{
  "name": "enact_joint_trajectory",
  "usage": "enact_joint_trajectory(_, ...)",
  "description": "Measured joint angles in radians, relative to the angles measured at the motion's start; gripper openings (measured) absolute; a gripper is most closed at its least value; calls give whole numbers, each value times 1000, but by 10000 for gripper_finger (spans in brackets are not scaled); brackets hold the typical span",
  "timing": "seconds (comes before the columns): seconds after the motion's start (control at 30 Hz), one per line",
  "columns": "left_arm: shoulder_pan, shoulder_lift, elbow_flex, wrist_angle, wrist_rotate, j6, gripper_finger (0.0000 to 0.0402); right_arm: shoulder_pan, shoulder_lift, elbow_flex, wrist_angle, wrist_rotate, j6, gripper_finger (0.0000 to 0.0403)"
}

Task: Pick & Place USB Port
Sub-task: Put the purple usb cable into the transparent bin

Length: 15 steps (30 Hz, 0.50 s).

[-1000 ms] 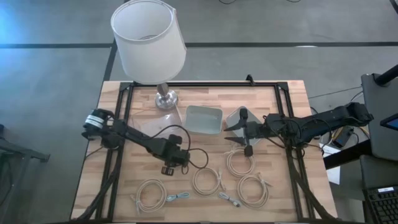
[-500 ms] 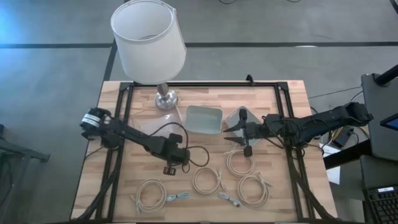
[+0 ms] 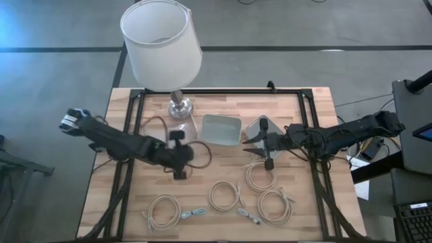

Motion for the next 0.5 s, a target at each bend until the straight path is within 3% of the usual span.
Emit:
enact_joint_trajectory(0.1,15,-67,-1,-86,-79,-40,38,0,0,0,0,0,12,97)
enact_joint_trajectory(0.37,145,-131,-12,-366,-90,-428,37,0,0,0,0,0,47,85)
enact_joint_trajectory(0.5,217,-126,-69,-380,-61,-613,37,0,0,0,0,0,52,79)
